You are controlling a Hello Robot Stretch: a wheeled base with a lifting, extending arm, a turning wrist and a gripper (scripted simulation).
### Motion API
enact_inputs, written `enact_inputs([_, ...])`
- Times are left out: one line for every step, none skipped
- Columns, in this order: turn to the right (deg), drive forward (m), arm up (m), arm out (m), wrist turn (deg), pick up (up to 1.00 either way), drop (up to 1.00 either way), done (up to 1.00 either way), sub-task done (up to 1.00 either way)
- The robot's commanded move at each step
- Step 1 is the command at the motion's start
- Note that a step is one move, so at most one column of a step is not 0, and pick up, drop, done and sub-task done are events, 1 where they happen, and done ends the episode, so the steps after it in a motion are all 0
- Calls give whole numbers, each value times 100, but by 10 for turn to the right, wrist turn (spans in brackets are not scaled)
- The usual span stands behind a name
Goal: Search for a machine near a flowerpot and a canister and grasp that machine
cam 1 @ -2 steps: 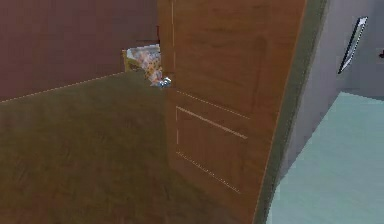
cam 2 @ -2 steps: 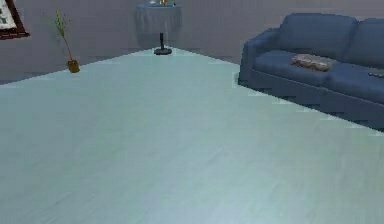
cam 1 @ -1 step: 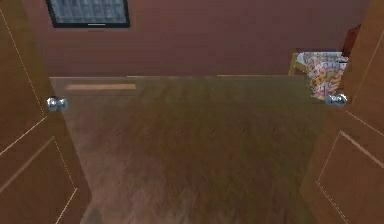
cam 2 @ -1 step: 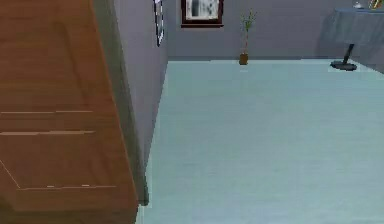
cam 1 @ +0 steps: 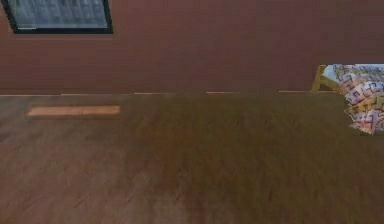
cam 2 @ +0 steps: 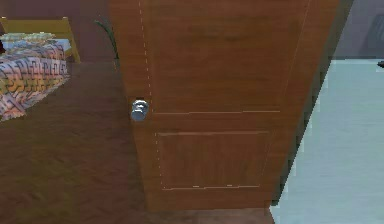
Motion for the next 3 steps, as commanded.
enact_inputs([-30, 0, 0, 0, 0, 0, 0, 0, 0])
enact_inputs([0, 50, 0, 0, 0, 0, 0, 0, 0])
enact_inputs([-450, 0, 0, 0, 0, 0, 0, 0, 0])
